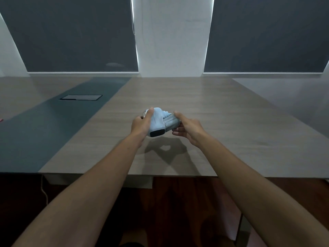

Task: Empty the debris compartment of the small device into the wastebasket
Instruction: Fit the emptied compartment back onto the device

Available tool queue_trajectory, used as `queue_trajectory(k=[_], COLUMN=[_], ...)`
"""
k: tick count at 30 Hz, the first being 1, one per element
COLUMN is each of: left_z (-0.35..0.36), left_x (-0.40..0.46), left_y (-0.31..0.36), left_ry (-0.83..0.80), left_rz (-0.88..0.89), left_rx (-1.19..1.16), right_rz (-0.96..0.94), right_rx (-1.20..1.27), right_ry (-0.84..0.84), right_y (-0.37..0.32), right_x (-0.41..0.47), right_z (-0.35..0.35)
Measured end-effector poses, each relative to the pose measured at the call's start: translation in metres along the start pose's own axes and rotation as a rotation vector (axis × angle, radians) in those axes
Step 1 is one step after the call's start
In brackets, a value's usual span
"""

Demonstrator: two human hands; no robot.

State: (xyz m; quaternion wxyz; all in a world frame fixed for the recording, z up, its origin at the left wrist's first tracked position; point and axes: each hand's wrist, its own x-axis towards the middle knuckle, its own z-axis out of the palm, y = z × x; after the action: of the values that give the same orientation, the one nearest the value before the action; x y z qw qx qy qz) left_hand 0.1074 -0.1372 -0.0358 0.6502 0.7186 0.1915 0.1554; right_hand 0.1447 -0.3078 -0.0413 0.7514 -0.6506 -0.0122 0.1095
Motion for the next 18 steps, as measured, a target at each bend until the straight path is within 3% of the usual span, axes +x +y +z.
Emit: queue_trajectory(k=[7, 18], left_z=[-0.008, -0.022], left_x=[-0.001, 0.002], left_y=[0.000, -0.007], left_ry=[0.014, 0.085], left_rz=[0.012, 0.044], left_rx=[-0.003, 0.032], right_rz=[0.019, 0.059], right_rx=[0.056, -0.171], right_ry=[-0.011, -0.109], right_y=[0.007, 0.021], right_x=[-0.007, -0.023], right_z=[0.013, 0.046])
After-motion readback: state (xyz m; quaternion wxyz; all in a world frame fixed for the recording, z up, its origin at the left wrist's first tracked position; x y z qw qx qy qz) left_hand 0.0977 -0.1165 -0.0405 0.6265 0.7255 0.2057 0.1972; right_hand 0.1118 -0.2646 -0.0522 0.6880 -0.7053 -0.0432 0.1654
